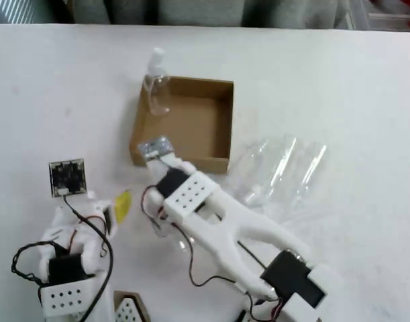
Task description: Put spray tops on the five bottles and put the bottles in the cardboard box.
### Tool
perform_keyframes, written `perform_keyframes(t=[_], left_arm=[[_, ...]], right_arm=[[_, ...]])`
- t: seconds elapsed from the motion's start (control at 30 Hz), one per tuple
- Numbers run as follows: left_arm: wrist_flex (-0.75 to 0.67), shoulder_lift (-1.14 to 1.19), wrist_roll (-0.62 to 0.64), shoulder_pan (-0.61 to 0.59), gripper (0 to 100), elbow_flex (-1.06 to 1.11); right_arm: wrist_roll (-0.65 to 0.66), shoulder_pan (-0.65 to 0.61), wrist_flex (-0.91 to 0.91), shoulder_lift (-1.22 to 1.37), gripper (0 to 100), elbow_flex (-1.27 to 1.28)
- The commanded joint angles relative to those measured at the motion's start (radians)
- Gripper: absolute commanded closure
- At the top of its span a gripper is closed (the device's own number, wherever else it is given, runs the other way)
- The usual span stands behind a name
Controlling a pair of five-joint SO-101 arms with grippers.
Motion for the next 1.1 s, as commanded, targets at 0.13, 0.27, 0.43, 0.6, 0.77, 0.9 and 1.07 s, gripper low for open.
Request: perform_keyframes(t=[0.13, 0.27, 0.43, 0.6, 0.77, 0.9, 1.07], left_arm=[[0.015, -0.008, -0.005, 0.012, 66, -0.037], [0.015, -0.008, -0.003, 0.01, 66, -0.037], [0.014, -0.008, -0.003, 0.01, 66, -0.037], [0.014, -0.008, -0.003, 0.01, 66, -0.037], [0.014, -0.008, -0.003, 0.01, 66, -0.037], [0.014, -0.008, -0.003, 0.01, 66, -0.037], [0.015, -0.008, -0.003, 0.012, 66, -0.041]], right_arm=[[-0.035, -0.054, -0.168, 0.039, 97.1, -0.02], [-0.035, -0.042, -0.237, 0.111, 97.1, -0.018], [-0.028, -0.041, -0.271, 0.174, 96.6, -0.032], [-0.028, -0.038, -0.255, 0.176, 92.2, -0.04], [-0.028, -0.038, -0.232, 0.174, 82.7, -0.041], [0.028, -0.041, -0.22, 0.137, 82.7, -0.044], [0.054, -0.039, -0.148, 0.025, 82.5, -0.06]])
